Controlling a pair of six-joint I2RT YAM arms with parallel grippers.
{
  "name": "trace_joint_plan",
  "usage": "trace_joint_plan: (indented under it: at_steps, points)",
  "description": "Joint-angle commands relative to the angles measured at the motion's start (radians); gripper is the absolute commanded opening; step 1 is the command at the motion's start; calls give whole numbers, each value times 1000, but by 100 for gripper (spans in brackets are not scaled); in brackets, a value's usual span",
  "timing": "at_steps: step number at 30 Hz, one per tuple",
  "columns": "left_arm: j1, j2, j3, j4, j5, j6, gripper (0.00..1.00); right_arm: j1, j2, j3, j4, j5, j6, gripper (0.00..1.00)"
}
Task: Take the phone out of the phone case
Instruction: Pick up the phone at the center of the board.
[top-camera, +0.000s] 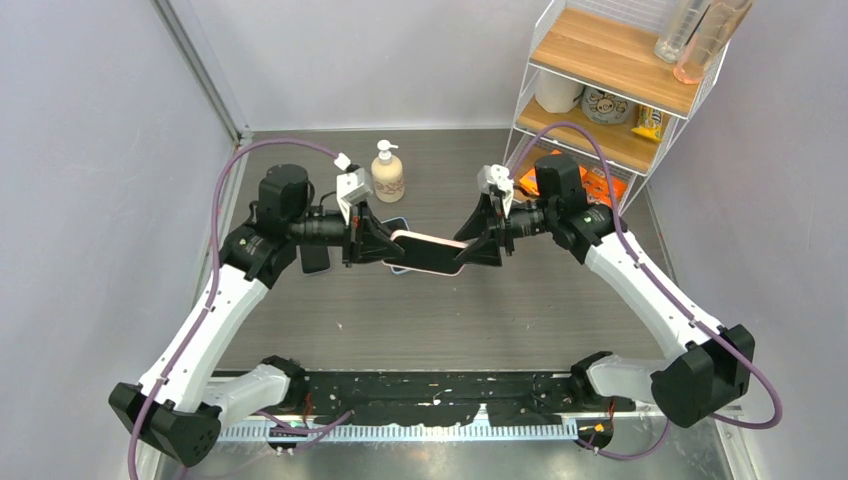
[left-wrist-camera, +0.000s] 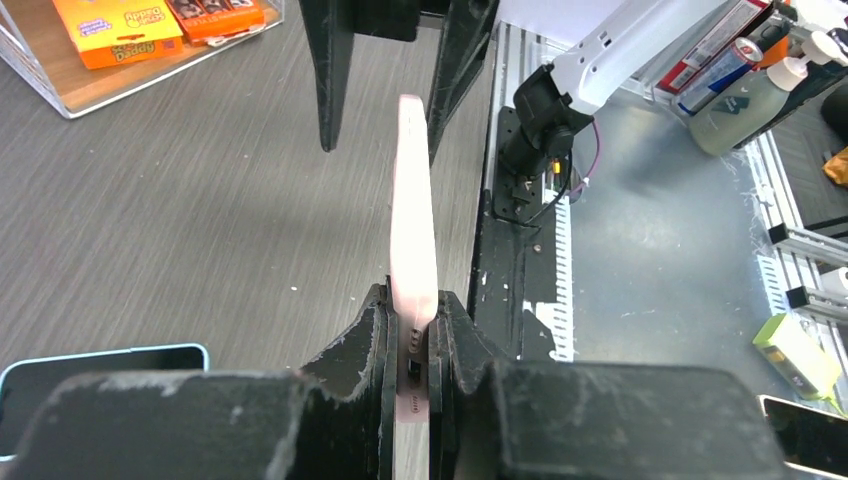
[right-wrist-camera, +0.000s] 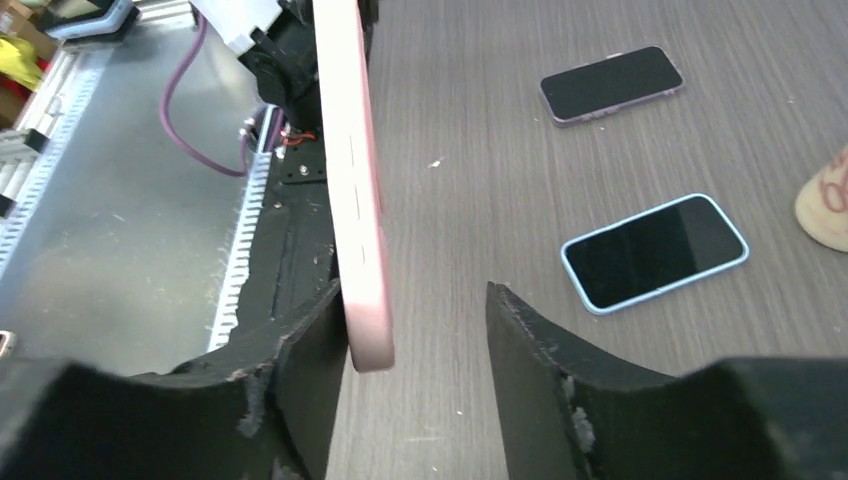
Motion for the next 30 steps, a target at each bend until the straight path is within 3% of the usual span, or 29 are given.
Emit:
trace_joint_plan:
  at_steps: [1, 4, 8, 10, 13, 18, 21, 23, 30]
  points:
    - [0, -32, -37, 217, 52, -117, 0, 18, 6, -26, 199, -74, 171, 50]
    - [0, -33, -71, 304, 41, -179, 0, 37, 18, -26, 206, -59, 198, 18]
    - [0, -29, -78, 300, 13, -166, 0, 41, 25, 32, 97, 11, 147, 6]
    - [0, -24, -75, 272, 2, -136, 0, 40, 33, 87, -9, 38, 73, 5]
    - [0, -19, -74, 229, -3, -89, 9, 42, 64, 171, -210, 54, -83, 5]
    - [0, -6, -20, 51, -32, 96, 52, 53, 144, 349, -459, 131, -261, 5]
    - [0, -2, 34, -50, -71, 202, 84, 81, 178, 436, -589, 220, -347, 5]
    - [0, 7, 73, -97, -95, 256, 96, 98, 186, 455, -614, 260, -367, 5]
    - [-61, 121, 221, -299, -158, 434, 100, 180, 179, 481, -599, 374, -371, 5]
